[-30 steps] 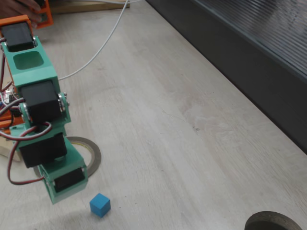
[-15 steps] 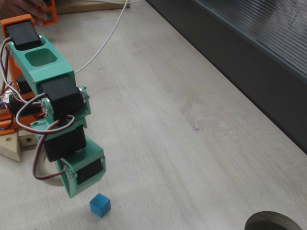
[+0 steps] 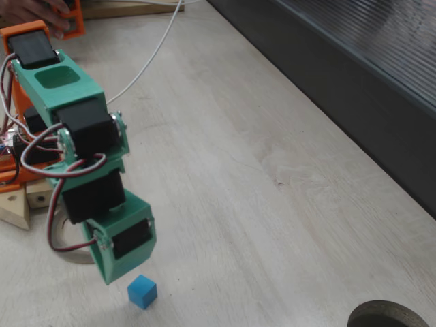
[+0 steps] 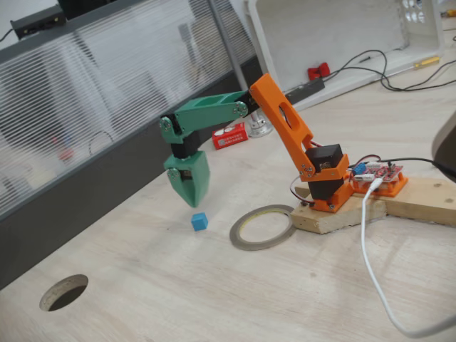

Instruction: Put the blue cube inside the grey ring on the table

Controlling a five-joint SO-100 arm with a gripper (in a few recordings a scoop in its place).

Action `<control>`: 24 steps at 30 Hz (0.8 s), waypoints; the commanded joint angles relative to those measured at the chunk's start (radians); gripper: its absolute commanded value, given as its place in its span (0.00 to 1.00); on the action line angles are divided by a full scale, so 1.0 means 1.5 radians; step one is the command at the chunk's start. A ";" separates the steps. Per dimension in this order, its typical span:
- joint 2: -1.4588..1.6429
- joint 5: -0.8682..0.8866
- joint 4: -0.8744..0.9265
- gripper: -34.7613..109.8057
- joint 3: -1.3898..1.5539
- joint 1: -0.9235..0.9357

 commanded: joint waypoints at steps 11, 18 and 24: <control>-0.109 0.011 0.005 0.24 -0.078 -0.003; -0.109 0.007 0.007 0.24 -0.076 0.001; -0.108 0.006 0.013 0.24 -0.070 -0.003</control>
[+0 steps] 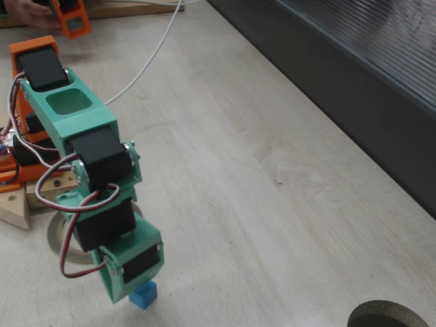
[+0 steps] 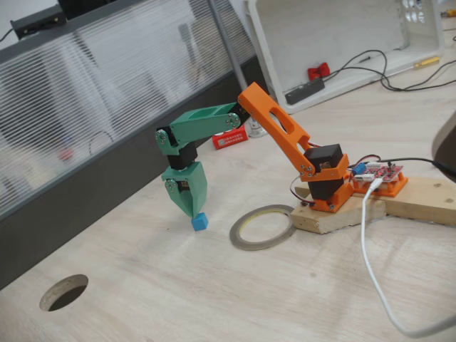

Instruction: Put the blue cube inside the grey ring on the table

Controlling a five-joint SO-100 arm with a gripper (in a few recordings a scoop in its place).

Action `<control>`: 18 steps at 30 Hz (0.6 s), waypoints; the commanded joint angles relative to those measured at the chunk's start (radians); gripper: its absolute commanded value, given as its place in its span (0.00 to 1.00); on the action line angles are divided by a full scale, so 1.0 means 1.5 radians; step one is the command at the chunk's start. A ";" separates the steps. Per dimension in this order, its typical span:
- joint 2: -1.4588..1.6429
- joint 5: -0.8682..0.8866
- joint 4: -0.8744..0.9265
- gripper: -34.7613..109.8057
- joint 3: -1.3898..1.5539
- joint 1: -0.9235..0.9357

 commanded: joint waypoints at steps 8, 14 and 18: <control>0.007 0.007 0.008 0.24 -0.001 -0.004; 0.007 0.005 0.014 0.24 -0.001 -0.004; 0.007 0.005 0.015 0.24 -0.001 -0.004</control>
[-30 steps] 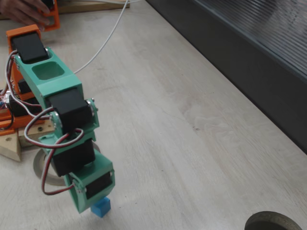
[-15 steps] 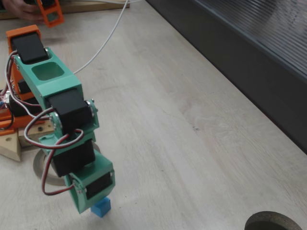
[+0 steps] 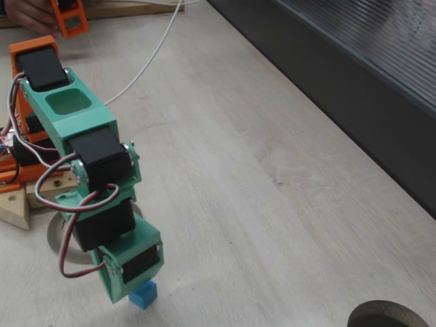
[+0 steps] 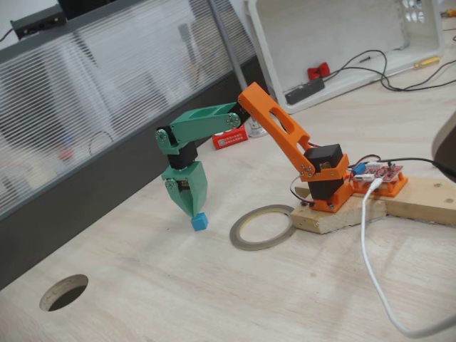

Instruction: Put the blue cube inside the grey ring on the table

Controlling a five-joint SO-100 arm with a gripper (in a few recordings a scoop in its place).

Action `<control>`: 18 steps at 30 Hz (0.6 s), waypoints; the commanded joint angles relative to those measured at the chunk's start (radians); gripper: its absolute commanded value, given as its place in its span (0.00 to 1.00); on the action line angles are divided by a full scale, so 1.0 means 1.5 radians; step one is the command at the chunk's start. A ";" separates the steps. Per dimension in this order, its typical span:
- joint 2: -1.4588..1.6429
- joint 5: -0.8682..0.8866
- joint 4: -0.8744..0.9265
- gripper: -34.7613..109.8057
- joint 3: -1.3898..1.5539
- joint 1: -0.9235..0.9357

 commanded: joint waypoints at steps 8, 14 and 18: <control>0.007 0.005 0.009 0.24 -0.001 -0.004; 0.007 0.005 0.010 0.35 -0.001 -0.004; 0.007 0.004 0.022 0.49 -0.001 -0.004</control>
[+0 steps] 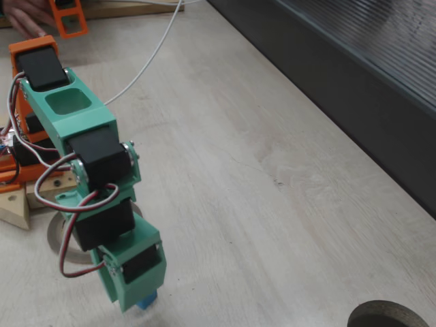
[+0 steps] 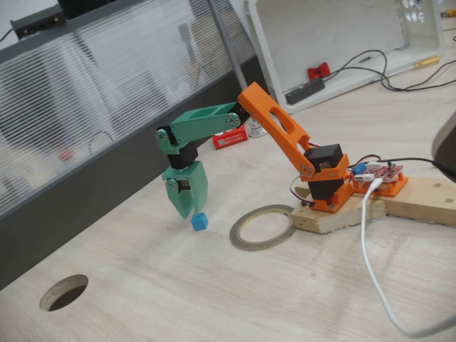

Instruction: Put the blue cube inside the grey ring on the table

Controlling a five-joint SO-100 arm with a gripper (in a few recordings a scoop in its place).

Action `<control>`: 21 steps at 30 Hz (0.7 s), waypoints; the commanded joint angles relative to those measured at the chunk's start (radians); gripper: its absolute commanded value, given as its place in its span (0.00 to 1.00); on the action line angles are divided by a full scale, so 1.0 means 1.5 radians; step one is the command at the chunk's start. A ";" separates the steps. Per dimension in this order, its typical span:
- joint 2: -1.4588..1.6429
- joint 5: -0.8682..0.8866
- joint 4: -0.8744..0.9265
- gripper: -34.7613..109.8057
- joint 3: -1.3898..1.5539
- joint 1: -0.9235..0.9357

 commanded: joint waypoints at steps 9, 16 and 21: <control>0.007 0.008 0.120 0.70 -0.001 -0.004; 0.007 0.012 0.120 0.70 -0.001 -0.005; 0.005 0.012 0.121 0.70 -0.001 -0.005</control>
